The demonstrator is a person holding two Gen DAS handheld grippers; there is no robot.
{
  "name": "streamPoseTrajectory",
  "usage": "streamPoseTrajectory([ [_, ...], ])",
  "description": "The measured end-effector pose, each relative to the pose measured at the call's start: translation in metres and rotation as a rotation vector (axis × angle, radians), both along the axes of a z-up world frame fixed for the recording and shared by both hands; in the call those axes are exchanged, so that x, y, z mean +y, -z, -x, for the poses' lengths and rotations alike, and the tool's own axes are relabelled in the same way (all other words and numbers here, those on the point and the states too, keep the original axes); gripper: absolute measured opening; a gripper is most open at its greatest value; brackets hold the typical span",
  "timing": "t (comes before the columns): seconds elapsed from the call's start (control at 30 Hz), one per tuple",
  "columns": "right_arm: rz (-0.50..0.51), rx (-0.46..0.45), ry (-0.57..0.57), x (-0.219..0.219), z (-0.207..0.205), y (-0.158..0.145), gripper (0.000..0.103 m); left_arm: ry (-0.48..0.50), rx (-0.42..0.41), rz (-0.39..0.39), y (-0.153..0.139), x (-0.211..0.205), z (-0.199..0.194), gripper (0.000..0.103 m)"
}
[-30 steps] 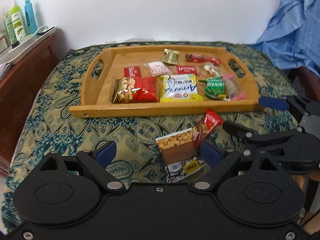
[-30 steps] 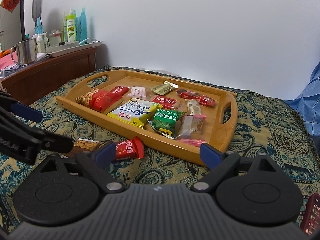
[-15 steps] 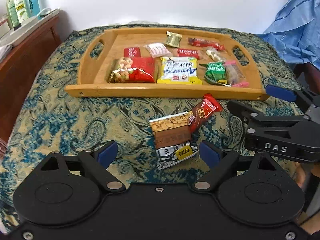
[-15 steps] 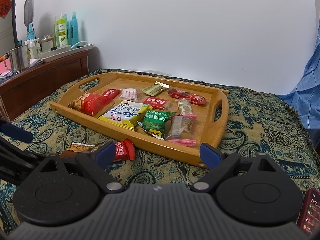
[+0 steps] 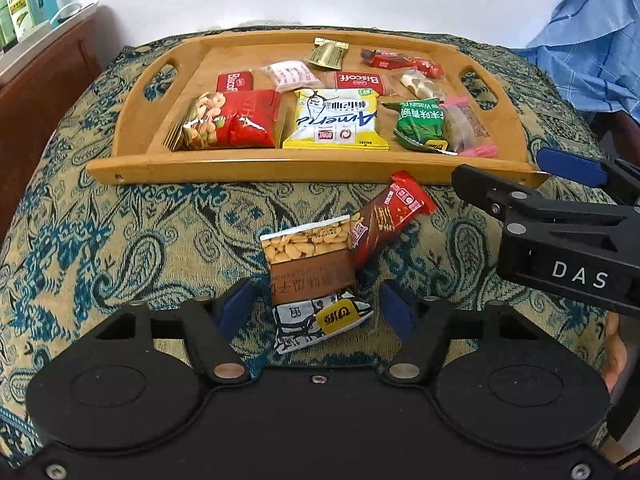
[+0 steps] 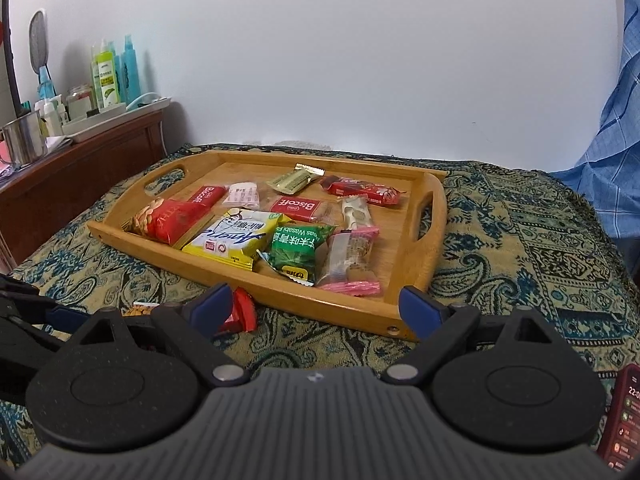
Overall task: Organize snacks
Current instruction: 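Grasp the brown peanut packet with the left gripper while the right approaches the red wafer bars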
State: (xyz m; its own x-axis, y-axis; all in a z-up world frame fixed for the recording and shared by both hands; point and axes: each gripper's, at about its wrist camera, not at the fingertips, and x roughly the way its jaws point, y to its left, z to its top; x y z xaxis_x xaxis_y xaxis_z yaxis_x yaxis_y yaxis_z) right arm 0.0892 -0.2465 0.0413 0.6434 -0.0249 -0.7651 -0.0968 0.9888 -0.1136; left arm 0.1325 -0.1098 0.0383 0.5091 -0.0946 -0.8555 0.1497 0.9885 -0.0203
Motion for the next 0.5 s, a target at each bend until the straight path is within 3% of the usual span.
streamPoseTrajectory([
  [0.03,0.001,0.0,0.0,0.0,0.0,0.0,0.096,0.0,-0.009,-0.004,-0.001,0.0,0.001,0.048],
  [0.07,0.001,0.0,-0.001,0.0,0.0,0.0,0.096,0.005,-0.018,-0.006,-0.002,0.001,0.002,0.046],
  [0.4,-0.001,0.032,-0.031,0.005,-0.003,0.007,0.097,-0.002,-0.071,-0.017,-0.015,0.016,0.01,0.043],
  [0.5,0.012,0.046,-0.079,0.014,-0.002,0.012,0.103,-0.025,-0.093,-0.029,-0.021,0.026,0.011,0.043],
])
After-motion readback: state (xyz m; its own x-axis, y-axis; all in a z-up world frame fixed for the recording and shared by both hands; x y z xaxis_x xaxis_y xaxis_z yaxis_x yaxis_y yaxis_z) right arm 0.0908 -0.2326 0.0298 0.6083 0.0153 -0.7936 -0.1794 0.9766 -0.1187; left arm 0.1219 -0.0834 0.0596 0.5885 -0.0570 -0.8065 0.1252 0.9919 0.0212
